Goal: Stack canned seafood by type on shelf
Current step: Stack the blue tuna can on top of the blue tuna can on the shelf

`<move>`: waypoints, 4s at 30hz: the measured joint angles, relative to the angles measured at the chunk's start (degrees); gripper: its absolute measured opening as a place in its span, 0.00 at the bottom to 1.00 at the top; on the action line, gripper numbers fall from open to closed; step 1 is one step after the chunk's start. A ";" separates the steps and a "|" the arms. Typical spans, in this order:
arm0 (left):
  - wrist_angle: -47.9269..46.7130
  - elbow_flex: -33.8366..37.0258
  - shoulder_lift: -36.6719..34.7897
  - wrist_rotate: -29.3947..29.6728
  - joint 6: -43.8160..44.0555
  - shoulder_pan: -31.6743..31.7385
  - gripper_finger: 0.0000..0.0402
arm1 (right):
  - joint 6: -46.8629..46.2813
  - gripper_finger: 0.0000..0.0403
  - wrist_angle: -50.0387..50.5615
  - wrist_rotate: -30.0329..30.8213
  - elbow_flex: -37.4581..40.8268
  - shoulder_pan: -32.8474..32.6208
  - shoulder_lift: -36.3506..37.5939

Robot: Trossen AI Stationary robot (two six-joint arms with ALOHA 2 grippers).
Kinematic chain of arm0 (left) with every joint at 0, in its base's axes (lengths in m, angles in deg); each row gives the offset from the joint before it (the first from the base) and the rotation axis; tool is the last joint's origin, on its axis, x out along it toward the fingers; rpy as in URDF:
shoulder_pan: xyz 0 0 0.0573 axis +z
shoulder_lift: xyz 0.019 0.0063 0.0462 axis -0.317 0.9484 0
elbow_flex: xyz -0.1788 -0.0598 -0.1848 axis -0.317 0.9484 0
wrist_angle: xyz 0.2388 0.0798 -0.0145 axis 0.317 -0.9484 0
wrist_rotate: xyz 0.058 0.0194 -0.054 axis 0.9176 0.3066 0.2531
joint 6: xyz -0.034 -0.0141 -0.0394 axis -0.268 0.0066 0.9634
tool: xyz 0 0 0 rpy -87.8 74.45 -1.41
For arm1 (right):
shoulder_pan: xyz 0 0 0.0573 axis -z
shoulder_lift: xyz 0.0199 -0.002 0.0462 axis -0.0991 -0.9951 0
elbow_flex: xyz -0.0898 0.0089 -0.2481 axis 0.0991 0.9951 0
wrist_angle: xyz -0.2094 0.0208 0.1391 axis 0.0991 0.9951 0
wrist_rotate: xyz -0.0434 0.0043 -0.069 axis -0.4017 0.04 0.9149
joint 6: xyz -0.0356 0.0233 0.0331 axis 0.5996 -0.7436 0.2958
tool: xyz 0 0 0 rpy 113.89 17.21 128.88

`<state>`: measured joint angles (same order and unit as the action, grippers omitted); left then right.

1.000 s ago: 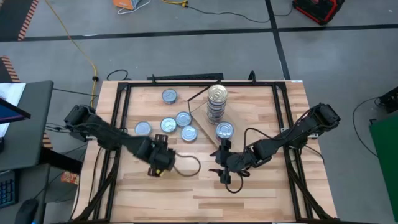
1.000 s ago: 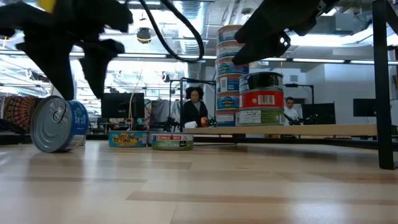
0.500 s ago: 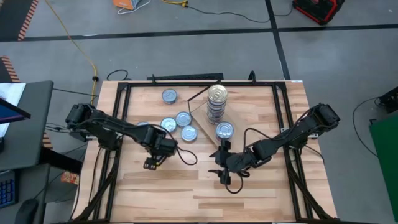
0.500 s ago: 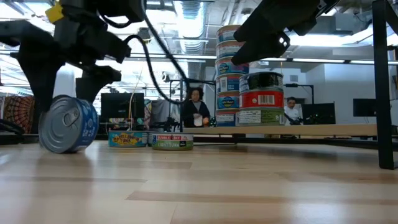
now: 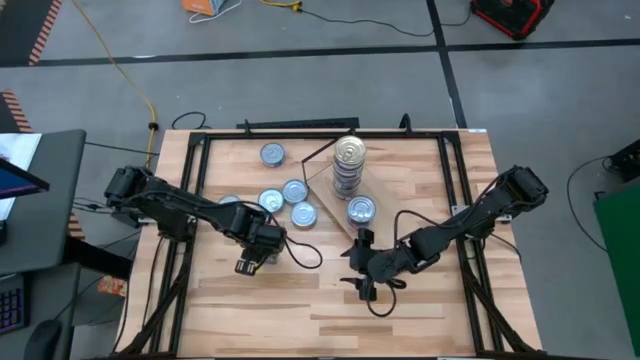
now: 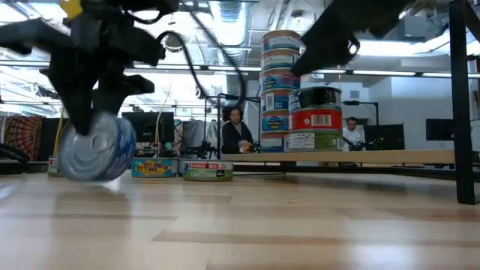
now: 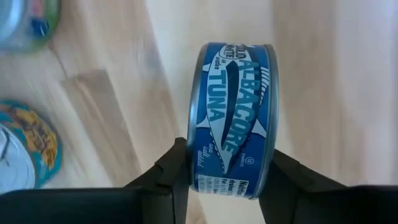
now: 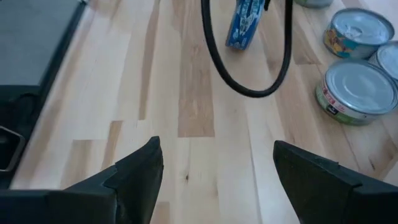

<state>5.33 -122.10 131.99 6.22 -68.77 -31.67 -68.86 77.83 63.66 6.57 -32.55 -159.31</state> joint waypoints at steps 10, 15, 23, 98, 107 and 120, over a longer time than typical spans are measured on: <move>38.82 6.97 -9.85 8.92 -2.77 -1.69 0.32 | 4.10 0.81 1.04 0.25 -0.08 3.53 2.39; 58.79 14.32 -11.01 13.93 -6.84 -1.16 0.32 | 9.91 0.81 -0.05 1.86 -0.13 5.10 5.04; 68.45 16.37 -11.12 18.28 -7.26 -0.09 0.32 | 15.18 0.81 0.96 8.72 -0.09 6.61 6.57; 94.01 35.31 -17.38 36.78 -14.77 -14.84 0.71 | -12.72 0.43 8.58 -35.21 8.36 39.28 24.42; 93.55 35.29 -18.42 35.05 -10.76 -15.23 0.71 | -14.36 0.45 9.95 -44.62 9.53 44.32 24.44; 90.36 33.02 -18.42 35.21 -12.45 -15.21 0.71 | -15.49 0.59 16.31 -44.71 9.66 45.86 24.33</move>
<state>95.69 -89.08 113.57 41.43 -81.22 -46.88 -84.35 94.14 18.95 16.23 13.30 -134.98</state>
